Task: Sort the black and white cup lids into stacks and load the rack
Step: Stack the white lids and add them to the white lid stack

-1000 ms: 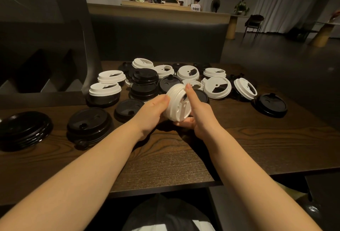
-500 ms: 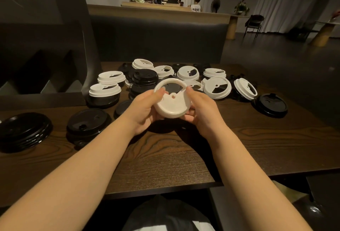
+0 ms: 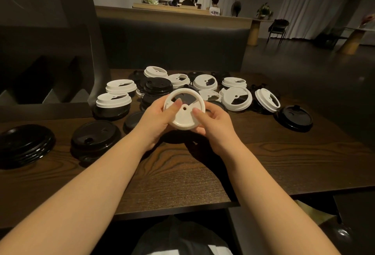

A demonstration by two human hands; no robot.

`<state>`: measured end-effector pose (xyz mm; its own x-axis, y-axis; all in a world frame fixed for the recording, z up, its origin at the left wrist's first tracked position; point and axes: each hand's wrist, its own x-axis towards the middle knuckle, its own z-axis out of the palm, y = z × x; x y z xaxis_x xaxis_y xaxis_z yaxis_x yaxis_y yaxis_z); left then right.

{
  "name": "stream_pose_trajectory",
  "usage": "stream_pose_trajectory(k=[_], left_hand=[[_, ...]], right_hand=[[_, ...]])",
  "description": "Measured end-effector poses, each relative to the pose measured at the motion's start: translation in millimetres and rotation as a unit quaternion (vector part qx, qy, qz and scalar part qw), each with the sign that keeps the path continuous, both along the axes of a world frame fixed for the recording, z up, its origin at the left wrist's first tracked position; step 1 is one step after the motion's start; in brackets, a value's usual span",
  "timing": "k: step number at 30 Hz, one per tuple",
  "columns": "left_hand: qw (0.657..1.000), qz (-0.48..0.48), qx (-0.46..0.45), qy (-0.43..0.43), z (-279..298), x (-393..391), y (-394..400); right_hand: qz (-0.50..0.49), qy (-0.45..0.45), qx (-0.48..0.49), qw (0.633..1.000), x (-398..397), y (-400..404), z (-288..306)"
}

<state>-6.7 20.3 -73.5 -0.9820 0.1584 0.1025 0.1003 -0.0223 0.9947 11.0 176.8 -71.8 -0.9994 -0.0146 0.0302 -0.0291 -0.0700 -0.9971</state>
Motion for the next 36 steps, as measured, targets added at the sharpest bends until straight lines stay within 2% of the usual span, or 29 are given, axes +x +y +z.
stream_pose_trajectory(k=[4,12,15,22,27,32,36], left_hand=[[0.992,0.033,-0.116,0.03,-6,-4,3],[0.987,0.078,-0.142,0.018,-7,6,5],[0.984,0.094,-0.151,0.007,-2,12,7],[0.956,0.19,-0.209,0.076,31,29,-26],[0.941,0.254,-0.206,0.088,41,49,-61],[0.918,0.345,-0.164,0.104,40,69,-114],[0.885,0.396,-0.218,0.114,44,80,-158]], right_hand=[[-0.023,0.008,0.042,0.999,-2,-3,-4],[-0.072,0.056,0.108,0.99,3,-9,-7],[-0.076,0.044,0.087,0.992,7,-12,-6],[0.056,0.125,0.084,0.987,14,-48,17],[0.1,0.114,0.114,0.982,18,-89,28],[0.13,0.155,0.196,0.959,13,-142,24],[0.166,0.164,0.241,0.942,13,-185,20]])
